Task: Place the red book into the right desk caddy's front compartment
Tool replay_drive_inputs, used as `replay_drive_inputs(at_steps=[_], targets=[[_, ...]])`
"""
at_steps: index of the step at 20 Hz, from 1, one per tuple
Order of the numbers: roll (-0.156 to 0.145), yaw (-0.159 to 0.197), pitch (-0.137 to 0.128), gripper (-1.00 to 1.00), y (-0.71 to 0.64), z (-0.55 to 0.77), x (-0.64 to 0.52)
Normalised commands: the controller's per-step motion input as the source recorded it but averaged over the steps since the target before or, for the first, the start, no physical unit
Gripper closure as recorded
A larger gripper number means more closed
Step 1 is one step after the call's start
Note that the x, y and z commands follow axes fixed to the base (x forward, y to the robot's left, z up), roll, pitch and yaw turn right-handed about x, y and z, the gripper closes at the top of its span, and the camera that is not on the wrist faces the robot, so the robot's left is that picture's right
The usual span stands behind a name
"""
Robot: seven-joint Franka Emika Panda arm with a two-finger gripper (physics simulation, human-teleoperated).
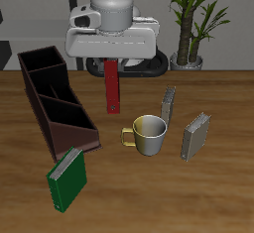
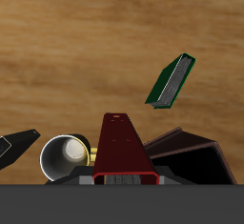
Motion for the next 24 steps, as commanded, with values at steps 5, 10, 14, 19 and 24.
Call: replay_drive_inputs(at_steps=[5, 10, 14, 19, 24], targets=[[-0.030, 0.066, -0.077, 1.00, -0.32, 0.60, -0.80], [-0.004, 0.041, -0.049, 1.00, -0.21, 0.30, -0.59], [0.003, 0.056, -0.025, 1.00, -0.08, 0.09, -0.30], [0.000, 0.000, 0.000, 1.00, 0.00, 0.00, 0.00], [0.003, 0.214, 0.008, 1.00, -0.26, -0.18, -0.75]])
